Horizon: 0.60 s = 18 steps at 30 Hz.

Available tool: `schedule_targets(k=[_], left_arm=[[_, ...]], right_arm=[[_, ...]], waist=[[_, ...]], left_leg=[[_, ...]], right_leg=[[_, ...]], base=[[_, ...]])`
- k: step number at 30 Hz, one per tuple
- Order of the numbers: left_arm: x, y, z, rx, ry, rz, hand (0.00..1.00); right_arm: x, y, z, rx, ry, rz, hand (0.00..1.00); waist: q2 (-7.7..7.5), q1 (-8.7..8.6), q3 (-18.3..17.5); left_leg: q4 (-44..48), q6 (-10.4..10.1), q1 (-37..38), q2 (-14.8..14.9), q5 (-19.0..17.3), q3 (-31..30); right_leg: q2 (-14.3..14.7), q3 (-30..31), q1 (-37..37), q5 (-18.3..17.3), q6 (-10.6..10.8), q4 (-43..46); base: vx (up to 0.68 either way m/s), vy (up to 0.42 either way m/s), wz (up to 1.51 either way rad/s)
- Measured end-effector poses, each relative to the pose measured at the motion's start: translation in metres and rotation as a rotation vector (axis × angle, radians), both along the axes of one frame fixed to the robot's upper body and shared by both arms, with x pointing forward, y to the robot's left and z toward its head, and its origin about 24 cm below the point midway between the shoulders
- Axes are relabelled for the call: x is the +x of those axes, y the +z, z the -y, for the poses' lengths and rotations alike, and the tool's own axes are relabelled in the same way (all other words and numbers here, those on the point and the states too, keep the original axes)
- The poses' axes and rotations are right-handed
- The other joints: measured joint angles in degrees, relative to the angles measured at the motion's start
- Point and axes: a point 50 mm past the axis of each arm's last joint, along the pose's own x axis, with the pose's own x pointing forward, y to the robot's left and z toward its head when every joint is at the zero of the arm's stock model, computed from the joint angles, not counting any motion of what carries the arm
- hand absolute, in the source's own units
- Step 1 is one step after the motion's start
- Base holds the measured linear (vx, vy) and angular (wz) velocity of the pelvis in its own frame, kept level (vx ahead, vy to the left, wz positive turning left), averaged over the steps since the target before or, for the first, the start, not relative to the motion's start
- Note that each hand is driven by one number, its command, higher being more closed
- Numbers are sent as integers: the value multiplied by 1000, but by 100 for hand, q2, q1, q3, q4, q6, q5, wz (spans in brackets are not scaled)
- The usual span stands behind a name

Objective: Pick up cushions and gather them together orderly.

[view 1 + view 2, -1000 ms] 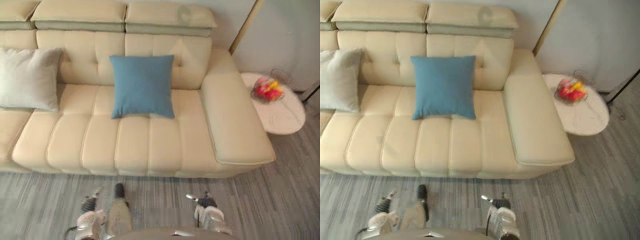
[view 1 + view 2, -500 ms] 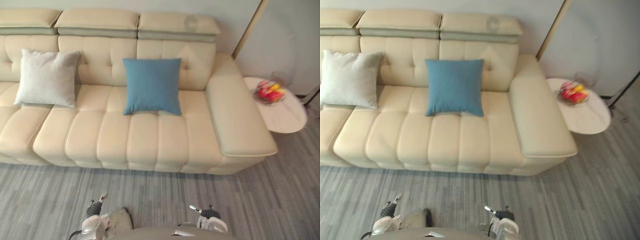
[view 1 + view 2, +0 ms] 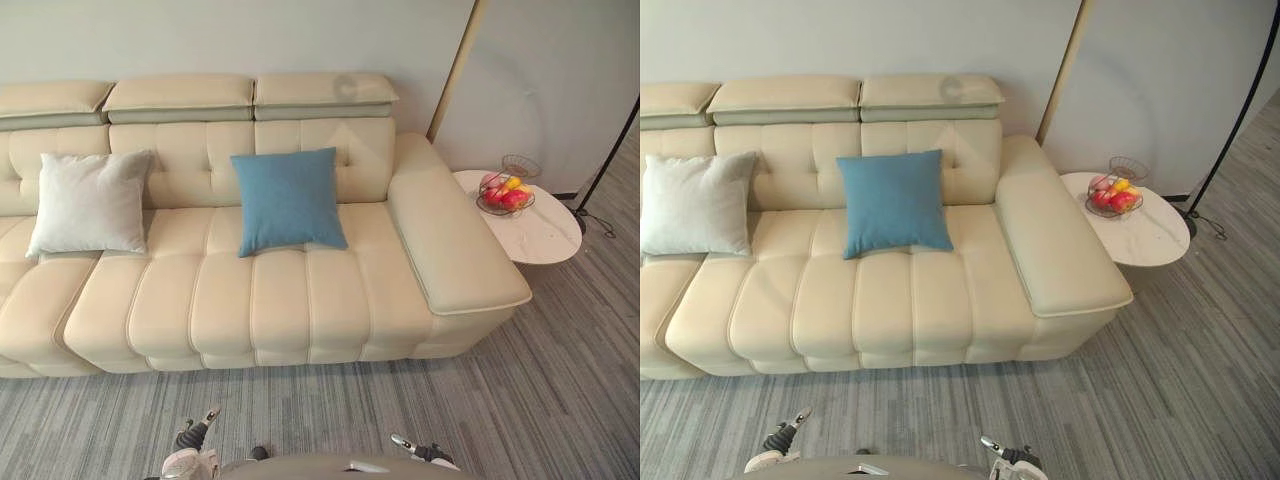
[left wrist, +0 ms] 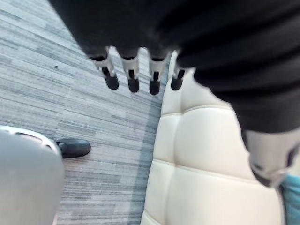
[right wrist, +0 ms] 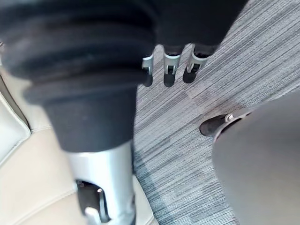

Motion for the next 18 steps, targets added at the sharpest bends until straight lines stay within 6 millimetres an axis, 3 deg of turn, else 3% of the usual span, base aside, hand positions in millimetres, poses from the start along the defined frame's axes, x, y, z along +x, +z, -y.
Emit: schedule_targets(k=[1,18], left_arm=[[-1,0,-6,14,-24,-17,0],[-1,0,-7,15,-25,-16,0]], right_arm=[[9,2,6,-10,15,4,0],[9,2,6,-10,15,3,0]], waist=[[32,-113,129],[22,-103,133]], left_leg=[[-1,-34,263,-17,-123,-119],[0,-33,263,-18,-123,-135]], right_leg=[[18,19,359,47,15,-261],[17,-1,363,54,27,-269]], base=[[0,0,0],[0,0,0]])
